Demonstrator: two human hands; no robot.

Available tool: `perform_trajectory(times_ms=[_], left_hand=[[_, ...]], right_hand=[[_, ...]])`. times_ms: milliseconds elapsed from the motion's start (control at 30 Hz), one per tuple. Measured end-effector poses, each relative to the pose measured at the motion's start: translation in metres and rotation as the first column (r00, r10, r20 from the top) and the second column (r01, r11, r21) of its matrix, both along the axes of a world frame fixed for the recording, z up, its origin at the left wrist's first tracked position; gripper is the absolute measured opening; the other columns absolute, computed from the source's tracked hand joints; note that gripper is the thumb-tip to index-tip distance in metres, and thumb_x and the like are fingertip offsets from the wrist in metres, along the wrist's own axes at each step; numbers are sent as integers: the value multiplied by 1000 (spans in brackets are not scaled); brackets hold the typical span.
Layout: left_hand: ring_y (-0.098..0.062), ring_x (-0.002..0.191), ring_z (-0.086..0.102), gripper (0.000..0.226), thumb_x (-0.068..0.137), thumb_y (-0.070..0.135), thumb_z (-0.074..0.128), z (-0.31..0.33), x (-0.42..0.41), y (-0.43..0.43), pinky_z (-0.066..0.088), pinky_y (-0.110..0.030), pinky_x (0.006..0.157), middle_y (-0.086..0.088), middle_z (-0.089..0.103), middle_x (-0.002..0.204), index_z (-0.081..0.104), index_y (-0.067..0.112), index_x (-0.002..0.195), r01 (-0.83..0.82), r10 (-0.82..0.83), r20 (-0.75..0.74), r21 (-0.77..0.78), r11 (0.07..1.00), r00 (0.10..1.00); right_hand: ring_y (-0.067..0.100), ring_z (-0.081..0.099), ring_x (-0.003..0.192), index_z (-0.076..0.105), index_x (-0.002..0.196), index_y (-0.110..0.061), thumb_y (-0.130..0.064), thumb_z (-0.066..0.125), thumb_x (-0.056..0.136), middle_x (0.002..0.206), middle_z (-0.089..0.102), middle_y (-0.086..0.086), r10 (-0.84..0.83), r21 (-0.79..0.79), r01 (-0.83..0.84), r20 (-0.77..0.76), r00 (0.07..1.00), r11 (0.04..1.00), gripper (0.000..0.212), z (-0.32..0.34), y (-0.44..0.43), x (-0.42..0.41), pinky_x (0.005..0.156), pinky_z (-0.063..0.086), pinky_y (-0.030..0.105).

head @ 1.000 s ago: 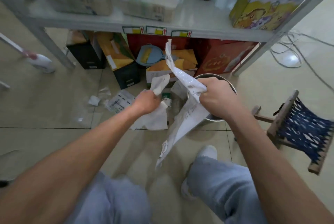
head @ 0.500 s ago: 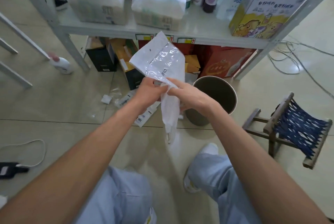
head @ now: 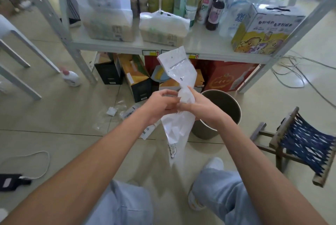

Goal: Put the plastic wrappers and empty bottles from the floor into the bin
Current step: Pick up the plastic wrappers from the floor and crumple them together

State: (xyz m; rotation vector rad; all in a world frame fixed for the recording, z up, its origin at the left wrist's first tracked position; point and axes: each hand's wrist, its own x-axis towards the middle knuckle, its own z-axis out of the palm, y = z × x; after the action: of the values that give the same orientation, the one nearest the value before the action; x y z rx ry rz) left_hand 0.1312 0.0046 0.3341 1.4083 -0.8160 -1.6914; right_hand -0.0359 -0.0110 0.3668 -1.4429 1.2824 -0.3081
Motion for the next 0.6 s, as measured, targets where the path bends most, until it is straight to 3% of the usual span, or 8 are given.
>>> perform_trajectory(times_ms=[133,233,267,333,400,433,533,600], left_hand=[[-25,107,72,36,98,26,59,-18,3,-11,56,-38,89,-9,75,116,63,9,131,97,-81,-143,111,989,986],[-24,100,76,31,98,27,57,-55,14,-16,59,-40,88,-7,79,108,68,9,121,127,-159,136,216,968,978],[-24,97,75,27,98,25,56,-79,23,-14,60,-40,87,-7,78,105,68,9,116,150,-229,313,256,955,922],[-26,100,71,26,97,26,53,-133,47,-3,58,-39,87,-8,73,112,65,11,115,250,-457,610,398,883,647],[-29,113,65,39,93,30,51,-191,69,6,53,-38,92,-9,67,128,60,14,128,300,-605,706,526,796,368],[-31,120,62,44,94,29,50,-216,75,7,51,-38,95,-10,63,135,57,14,135,301,-627,712,552,778,315],[-33,134,52,52,98,30,51,-269,68,0,45,-38,104,-15,52,147,48,8,145,299,-612,693,534,790,379],[-35,142,42,63,95,40,51,-304,62,-12,40,-42,113,-18,38,157,41,13,151,325,-608,672,514,794,423]], right_hand=[[24,66,115,45,148,-49,-31,56,79,127,69,1,-16,-137,-4,-147,989,991,72,-4,-1,-1,98,56,49],[30,66,111,49,147,-44,-9,51,85,126,68,5,-22,-158,-21,-268,963,987,71,-7,0,-1,92,59,50],[31,65,112,47,149,-43,-7,51,87,132,66,6,-7,-139,-37,-305,952,990,72,-9,0,0,92,59,49],[30,64,112,42,153,-45,-7,50,89,140,62,7,16,-128,-67,-365,931,989,75,-14,-1,1,91,60,48],[23,66,100,40,154,-48,-7,50,90,135,63,5,39,-111,-91,-402,915,990,77,-18,0,-1,84,62,44],[19,66,93,39,153,-50,-6,50,90,131,64,4,58,-105,-113,-427,903,988,77,-19,-1,-3,79,63,42],[17,67,93,36,152,-57,-7,54,95,125,64,1,130,-55,-175,-466,875,983,78,-25,2,-12,74,64,40],[16,66,100,36,150,-61,-7,56,98,128,63,-3,146,-29,-176,-436,888,984,77,-29,0,-14,67,60,28]])
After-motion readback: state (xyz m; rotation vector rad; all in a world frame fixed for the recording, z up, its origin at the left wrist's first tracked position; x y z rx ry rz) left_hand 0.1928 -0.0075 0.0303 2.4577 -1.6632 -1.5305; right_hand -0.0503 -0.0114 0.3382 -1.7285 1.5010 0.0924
